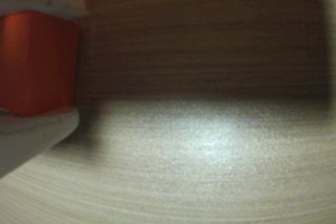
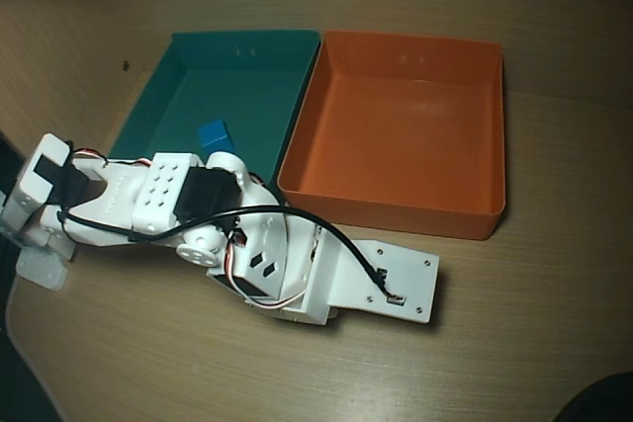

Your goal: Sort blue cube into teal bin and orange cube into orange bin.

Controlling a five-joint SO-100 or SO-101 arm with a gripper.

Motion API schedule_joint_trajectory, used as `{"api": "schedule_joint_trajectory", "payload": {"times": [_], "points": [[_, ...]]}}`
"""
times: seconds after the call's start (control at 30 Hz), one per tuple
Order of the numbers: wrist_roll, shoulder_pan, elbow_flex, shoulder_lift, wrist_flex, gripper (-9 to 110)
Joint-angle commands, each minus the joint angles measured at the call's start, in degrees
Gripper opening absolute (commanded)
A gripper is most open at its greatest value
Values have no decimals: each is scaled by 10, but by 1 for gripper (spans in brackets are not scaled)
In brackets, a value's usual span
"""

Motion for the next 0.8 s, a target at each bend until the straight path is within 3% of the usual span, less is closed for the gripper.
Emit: {"api": "schedule_joint_trajectory", "payload": {"times": [0.0, 0.4, 0.77], "points": [[1, 2, -25, 70, 0, -6], [1, 0, -25, 261, -1, -6], [0, -68, -25, 308, -2, -6]]}}
